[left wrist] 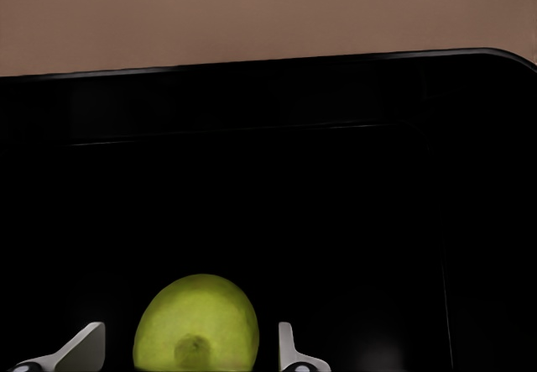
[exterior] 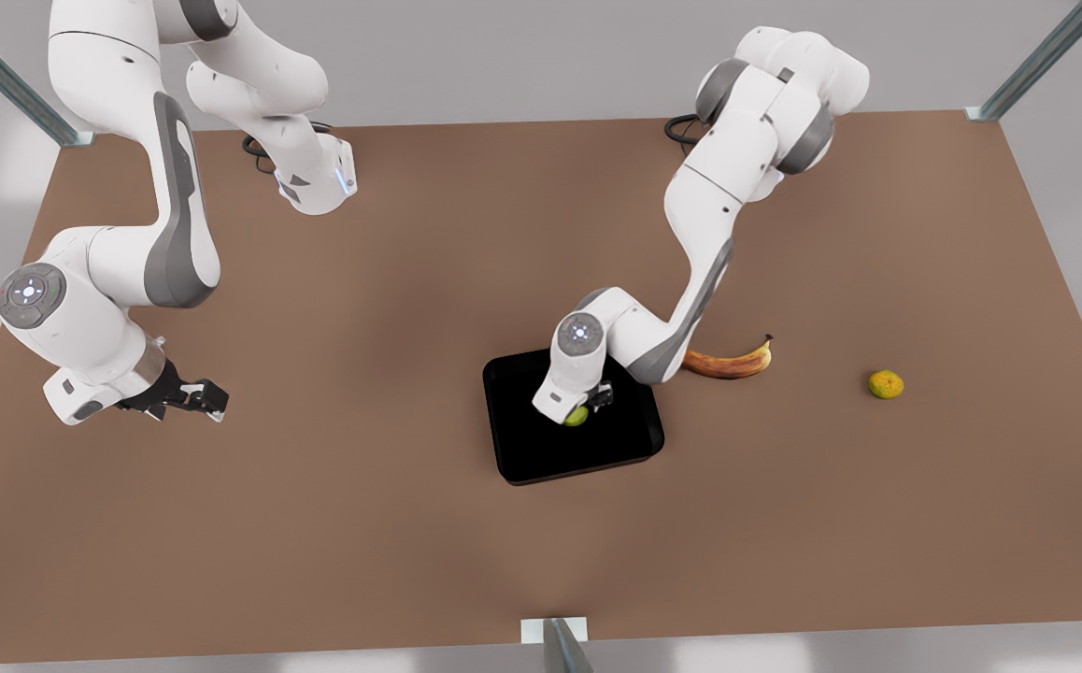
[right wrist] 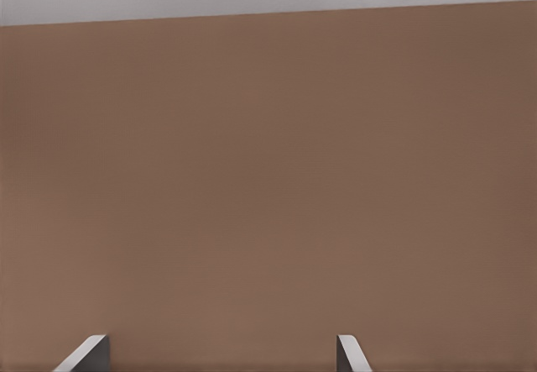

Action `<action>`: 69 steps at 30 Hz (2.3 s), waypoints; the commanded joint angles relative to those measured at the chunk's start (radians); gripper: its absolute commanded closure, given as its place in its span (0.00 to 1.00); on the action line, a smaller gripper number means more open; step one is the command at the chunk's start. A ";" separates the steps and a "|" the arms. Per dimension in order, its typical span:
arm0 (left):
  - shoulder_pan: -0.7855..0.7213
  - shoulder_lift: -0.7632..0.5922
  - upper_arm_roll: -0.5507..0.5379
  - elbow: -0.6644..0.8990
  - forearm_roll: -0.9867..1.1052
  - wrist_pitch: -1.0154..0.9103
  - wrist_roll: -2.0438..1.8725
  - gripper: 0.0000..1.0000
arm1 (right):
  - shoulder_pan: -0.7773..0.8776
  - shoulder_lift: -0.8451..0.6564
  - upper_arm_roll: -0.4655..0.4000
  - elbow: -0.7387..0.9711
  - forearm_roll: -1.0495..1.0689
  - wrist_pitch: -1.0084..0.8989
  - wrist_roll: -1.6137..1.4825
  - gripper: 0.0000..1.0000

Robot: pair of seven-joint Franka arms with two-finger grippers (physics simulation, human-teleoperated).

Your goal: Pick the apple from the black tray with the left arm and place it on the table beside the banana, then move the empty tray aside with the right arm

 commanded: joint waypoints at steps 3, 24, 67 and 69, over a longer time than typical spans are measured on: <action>-0.014 -0.001 0.000 -0.007 0.018 0.048 -0.218 0.00 | 0.000 -0.001 0.000 0.001 0.001 -0.001 0.003 0.00; 0.012 -0.020 0.003 -0.045 0.082 -0.008 -0.178 0.36 | 0.002 0.001 0.000 0.001 0.001 -0.003 0.003 0.00; 0.751 -0.639 -0.007 -0.160 -0.218 -0.513 0.842 0.00 | 0.468 0.648 0.158 0.309 0.059 0.272 0.327 0.01; 0.394 -0.666 0.359 -0.227 -0.339 -0.454 0.843 0.00 | 0.477 0.643 0.161 0.268 0.062 0.313 0.333 0.02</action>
